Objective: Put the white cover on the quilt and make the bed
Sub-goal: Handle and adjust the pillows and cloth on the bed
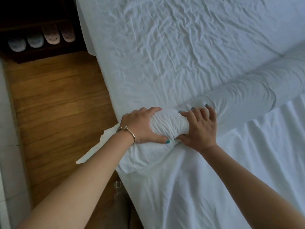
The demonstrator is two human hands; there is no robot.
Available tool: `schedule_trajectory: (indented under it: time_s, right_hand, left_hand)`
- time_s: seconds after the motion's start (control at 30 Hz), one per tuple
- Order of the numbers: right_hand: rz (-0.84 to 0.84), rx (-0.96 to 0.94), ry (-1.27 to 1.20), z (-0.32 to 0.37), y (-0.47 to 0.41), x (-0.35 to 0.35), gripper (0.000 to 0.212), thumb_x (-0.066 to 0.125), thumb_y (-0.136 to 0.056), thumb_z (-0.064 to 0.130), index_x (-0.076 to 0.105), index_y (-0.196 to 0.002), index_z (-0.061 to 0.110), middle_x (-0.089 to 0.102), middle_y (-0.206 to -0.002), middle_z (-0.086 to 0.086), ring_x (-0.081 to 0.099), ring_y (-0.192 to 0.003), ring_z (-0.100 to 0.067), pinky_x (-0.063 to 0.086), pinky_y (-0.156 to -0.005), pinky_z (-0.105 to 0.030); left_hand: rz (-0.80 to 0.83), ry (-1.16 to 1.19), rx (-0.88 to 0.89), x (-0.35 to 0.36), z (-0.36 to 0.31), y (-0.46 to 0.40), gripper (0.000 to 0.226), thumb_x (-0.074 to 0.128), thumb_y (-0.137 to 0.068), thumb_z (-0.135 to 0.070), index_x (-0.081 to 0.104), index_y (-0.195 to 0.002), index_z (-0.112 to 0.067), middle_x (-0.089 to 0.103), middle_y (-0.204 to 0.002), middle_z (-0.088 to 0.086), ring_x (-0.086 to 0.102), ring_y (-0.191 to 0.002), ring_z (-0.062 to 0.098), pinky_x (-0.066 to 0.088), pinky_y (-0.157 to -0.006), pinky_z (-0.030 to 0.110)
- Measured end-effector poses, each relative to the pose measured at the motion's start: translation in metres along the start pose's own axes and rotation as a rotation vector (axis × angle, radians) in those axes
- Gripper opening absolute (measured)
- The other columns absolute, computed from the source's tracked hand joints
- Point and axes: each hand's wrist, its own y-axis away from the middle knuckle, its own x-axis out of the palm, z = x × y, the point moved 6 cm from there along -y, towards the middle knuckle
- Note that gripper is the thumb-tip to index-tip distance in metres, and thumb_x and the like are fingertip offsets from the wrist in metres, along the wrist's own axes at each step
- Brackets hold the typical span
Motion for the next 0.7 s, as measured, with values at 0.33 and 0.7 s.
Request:
schedule_trajectory:
  time_s: [0.33, 0.7]
  right_hand:
    - [0.293, -0.173, 0.004, 0.005, 0.028, -0.029, 0.087, 0.081, -0.049, 0.059, 0.051, -0.121, 0.021, 0.057, -0.115, -0.004, 0.049, -0.113, -0.032, 0.029, -0.102, -0.056]
    - [0.897, -0.228, 0.029, 0.003, -0.014, 0.003, 0.114, 0.062, -0.039, 0.092, 0.032, -0.140, 0.048, 0.051, -0.130, 0.007, 0.044, -0.124, -0.021, 0.018, -0.113, -0.046]
  left_hand:
    - [-0.724, -0.067, 0.099, 0.048, -0.026, 0.053, 0.088, 0.065, -0.047, -0.083, 0.062, -0.117, -0.029, 0.056, -0.092, 0.000, 0.055, -0.082, 0.025, 0.038, -0.075, 0.038]
    - [-0.861, -0.120, -0.015, 0.078, -0.057, 0.085, 0.089, 0.064, -0.055, -0.081, 0.050, -0.125, -0.028, 0.061, -0.112, 0.006, 0.057, -0.097, 0.028, 0.037, -0.083, 0.040]
